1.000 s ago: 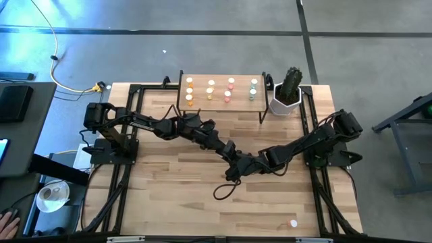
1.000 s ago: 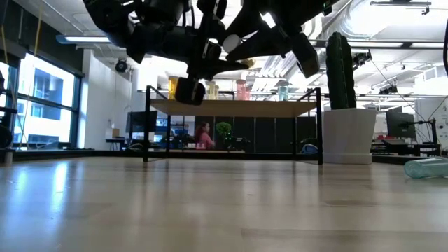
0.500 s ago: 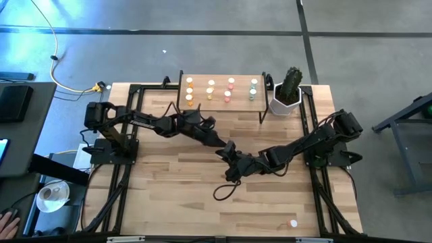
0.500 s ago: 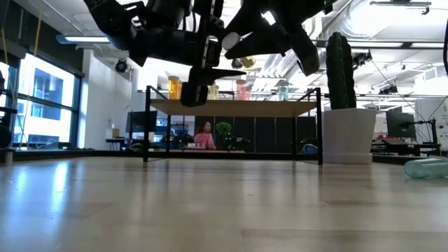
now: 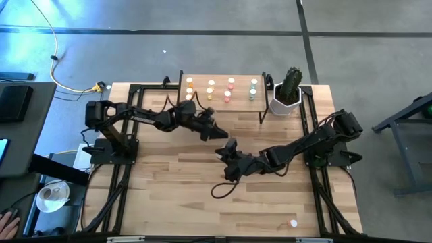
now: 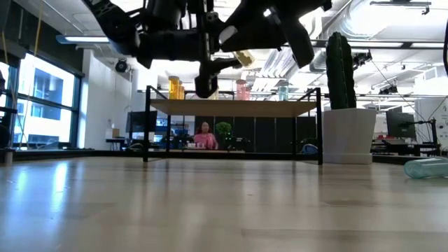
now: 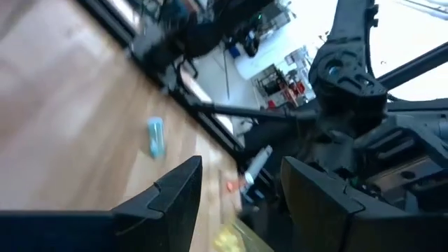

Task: Pick and place medicine bottles onto shelf by color
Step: Put the yellow pill bottle on the shelf aligned with the other yellow pill bottles

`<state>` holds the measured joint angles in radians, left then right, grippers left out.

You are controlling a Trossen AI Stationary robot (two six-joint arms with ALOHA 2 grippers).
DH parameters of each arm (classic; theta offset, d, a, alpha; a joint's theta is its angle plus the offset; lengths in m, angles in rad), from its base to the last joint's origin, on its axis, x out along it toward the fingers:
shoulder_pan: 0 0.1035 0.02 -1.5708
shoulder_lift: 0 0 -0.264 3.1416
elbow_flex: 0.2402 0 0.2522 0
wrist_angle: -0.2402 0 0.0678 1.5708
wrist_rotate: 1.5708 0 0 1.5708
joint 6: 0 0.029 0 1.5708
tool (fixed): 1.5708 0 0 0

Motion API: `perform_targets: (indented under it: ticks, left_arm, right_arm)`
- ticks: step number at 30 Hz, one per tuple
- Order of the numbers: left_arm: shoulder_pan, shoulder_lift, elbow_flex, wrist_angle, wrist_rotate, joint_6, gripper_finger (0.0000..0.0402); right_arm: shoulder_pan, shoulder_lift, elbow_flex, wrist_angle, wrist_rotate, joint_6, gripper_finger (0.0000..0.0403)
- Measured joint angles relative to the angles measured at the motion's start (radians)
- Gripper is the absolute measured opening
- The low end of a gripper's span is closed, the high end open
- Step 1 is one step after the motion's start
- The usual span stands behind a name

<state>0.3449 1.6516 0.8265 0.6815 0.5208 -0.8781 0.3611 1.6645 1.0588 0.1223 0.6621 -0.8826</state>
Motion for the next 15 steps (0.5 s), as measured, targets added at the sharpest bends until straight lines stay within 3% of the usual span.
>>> perform_targets:
  ticks: [15]
  left_arm:
    - [0.122,-0.006,0.0,0.071,0.028,0.323,0.0186]
  right_arm:
    - [-0.049,-0.186,0.0,0.009,-0.098,0.193,0.0108]
